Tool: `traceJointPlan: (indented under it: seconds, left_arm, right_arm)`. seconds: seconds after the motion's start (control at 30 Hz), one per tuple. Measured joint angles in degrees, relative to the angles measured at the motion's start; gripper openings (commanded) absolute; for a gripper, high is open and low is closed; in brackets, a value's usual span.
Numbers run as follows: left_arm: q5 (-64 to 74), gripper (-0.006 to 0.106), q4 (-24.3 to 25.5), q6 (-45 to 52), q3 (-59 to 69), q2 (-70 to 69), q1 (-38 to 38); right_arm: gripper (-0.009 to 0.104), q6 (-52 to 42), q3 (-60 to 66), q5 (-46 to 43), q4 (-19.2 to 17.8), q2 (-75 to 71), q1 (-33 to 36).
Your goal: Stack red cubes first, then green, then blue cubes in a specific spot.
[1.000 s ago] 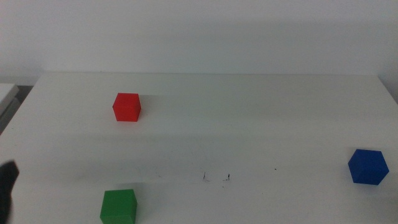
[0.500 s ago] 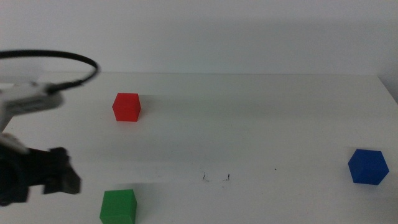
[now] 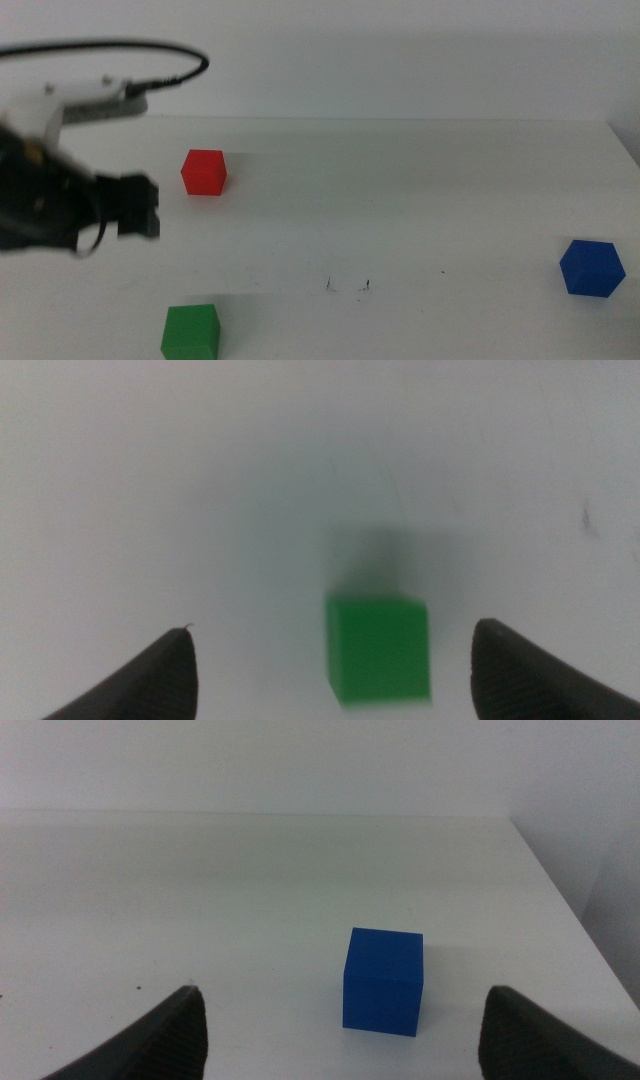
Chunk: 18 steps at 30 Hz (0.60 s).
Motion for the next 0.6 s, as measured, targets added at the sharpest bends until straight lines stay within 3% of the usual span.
traceJointPlan:
  seconds: [0.2, 0.6]
  left_arm:
    - [2.3, 0.094, 5.5, 0.1, -15.6, 13.8, 0.0]
    - [4.1, 0.094, 8.0, 5.9, -46.6, 46.8, 0.2]
  right_arm:
    - [0.092, 0.0, 0.0, 0.0, 0.0, 0.0, 0.0]
    - [0.092, 0.0, 0.0, 0.0, 0.0, 0.0, 0.0]
